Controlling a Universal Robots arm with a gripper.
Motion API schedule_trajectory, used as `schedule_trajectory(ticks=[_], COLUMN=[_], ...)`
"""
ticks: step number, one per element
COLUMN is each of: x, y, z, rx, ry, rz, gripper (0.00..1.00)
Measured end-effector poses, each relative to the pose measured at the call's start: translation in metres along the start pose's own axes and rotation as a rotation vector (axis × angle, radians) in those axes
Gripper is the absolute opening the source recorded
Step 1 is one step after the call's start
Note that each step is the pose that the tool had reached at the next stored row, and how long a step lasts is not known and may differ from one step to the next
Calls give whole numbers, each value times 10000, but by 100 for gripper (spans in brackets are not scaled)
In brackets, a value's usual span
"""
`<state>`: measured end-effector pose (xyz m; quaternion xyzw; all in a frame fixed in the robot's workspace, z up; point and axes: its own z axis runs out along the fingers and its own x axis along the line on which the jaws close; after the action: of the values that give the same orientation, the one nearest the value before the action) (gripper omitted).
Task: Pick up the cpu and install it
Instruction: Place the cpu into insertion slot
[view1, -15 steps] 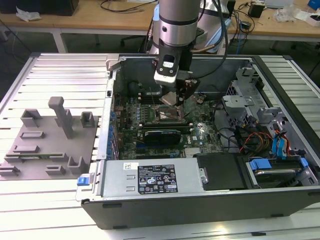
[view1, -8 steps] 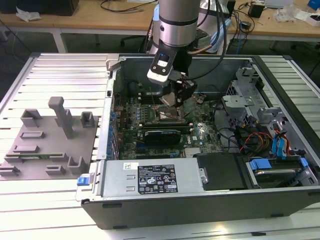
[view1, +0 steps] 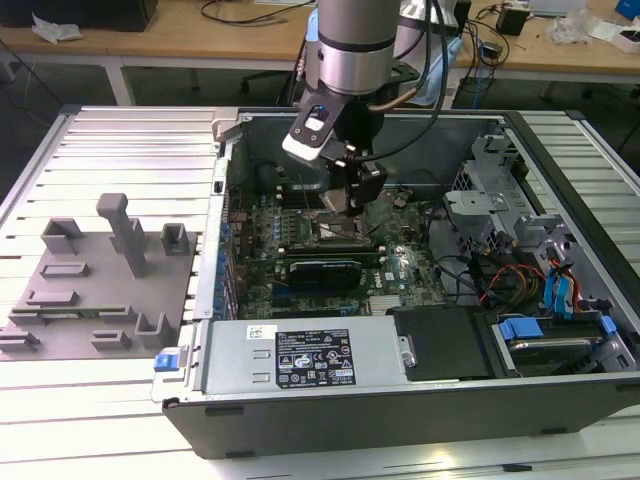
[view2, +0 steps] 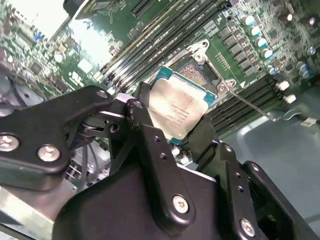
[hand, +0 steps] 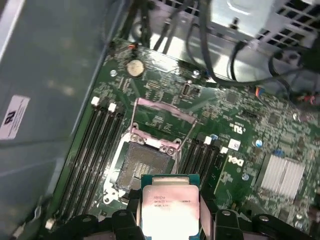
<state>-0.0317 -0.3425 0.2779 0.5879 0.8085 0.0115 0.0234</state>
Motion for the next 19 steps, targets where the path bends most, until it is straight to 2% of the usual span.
schedule_trajectory(ticks=[13, 16, 19], x=[1, 2, 26], y=[-2, -3, -2], z=[44, 69, 171], rx=[68, 66, 64], ry=[-131, -127, -123], rz=[2780, 2765, 2622], gripper=[55, 55, 55])
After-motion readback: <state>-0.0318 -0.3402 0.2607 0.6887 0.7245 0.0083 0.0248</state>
